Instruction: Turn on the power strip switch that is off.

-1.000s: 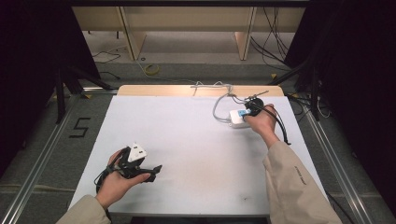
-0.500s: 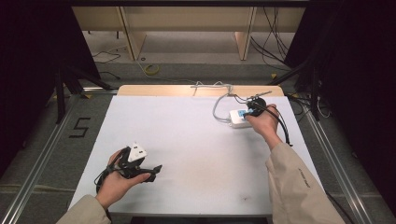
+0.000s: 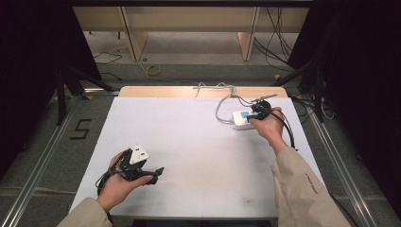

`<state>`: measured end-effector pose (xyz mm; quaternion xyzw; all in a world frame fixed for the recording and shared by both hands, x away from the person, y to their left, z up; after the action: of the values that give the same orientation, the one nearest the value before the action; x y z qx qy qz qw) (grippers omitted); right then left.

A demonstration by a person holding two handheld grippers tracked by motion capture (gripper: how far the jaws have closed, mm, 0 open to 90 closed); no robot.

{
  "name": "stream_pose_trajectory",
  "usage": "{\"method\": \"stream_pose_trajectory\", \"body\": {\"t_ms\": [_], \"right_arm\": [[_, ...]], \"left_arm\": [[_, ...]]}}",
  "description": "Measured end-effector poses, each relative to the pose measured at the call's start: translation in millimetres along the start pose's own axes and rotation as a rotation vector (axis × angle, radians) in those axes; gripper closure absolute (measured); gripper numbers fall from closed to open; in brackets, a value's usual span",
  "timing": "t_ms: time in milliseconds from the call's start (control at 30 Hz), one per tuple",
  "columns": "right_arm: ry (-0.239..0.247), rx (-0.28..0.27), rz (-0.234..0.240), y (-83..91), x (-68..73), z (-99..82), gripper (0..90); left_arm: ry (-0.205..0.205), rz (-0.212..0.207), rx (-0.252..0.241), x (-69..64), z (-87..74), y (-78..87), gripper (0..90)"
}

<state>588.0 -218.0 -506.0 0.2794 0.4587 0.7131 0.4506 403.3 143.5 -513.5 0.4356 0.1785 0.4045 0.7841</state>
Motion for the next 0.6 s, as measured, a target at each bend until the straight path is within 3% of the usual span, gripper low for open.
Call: {"method": "stream_pose_trajectory", "body": {"t_ms": [600], "right_arm": [[0.013,-0.011,0.025,6.6,9.0,-9.1,83.9]], "left_arm": [[0.002,0.002,0.000,0.3,-0.2,0.1,16.8]]}}
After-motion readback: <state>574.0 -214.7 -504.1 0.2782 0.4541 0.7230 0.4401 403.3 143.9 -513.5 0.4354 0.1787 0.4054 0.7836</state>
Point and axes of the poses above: each handheld gripper's, and its own axes: y roughly backward along the jaws, z roughly out of its top, x roughly to its left, the point moved 9 cm from there along -y, roughly forward along the jaws, and after that the axes turned 15 degrees about x, right-handed, at the moved point
